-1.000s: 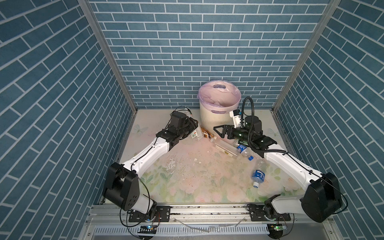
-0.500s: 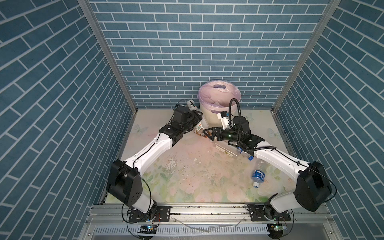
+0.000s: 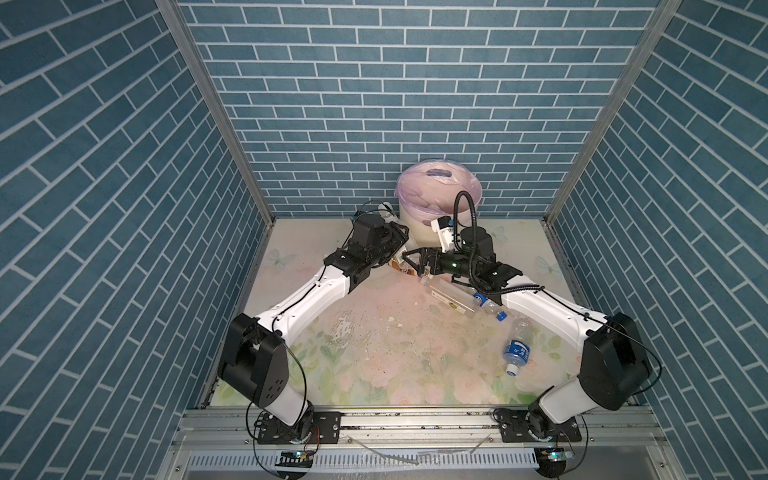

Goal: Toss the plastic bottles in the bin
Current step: 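Hold the red-label bottle up while the right gripper closes on its top, then raise the red-label bottle over the bin with the right gripper while the left gripper opens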

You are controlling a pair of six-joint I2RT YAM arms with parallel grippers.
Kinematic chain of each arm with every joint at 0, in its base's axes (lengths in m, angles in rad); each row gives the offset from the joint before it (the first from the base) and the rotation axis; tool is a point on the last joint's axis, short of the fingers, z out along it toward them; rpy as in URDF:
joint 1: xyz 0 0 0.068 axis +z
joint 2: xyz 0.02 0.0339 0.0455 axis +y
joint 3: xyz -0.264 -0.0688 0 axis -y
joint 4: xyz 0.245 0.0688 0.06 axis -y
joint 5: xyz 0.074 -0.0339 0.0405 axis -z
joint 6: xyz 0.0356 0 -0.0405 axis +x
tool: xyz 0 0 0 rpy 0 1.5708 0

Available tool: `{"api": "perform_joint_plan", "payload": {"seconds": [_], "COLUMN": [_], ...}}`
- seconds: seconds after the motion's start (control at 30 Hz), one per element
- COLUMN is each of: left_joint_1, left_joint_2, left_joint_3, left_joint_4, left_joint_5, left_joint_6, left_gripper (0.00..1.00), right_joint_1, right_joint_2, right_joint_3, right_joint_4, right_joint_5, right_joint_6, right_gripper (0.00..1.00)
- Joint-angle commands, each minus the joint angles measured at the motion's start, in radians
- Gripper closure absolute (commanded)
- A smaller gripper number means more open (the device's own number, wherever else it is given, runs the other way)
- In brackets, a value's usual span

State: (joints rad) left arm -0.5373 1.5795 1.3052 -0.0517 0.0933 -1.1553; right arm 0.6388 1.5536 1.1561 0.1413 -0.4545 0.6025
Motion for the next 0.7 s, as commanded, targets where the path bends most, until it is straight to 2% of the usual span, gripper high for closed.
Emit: {"api": "perform_joint_plan", "payload": {"seconds": [0.0,0.17,0.4,0.67], "left_joint_1": [-0.006,-0.012,-0.018,-0.018], "left_joint_2": [0.004,0.001,-0.008,-0.028], "left_joint_3": [0.028,0.02,0.011,0.025], "left_joint_4": [0.027,0.04,0.055,0.035], "left_joint_5": [-0.003,0.003,0.019,0.005], "left_joint_6": [-0.001,-0.013,-0.032,-0.013], "left_gripper": [0.35,0.34,0.32,0.23], "right_joint_1": [0.005,0.005,0.009,0.009], "right_joint_2": [0.021,0.042,0.054,0.008], "right_joint_3": [0.07,0.089,0.085,0.085], "right_joint_4": [0.012,0.019,0.04,-0.02], "right_joint_5": [0.016,0.017,0.007,0.013], "right_joint_6": [0.022,0.027,0.046,0.012], "right_gripper": [0.04,0.13,0.32,0.53]}}
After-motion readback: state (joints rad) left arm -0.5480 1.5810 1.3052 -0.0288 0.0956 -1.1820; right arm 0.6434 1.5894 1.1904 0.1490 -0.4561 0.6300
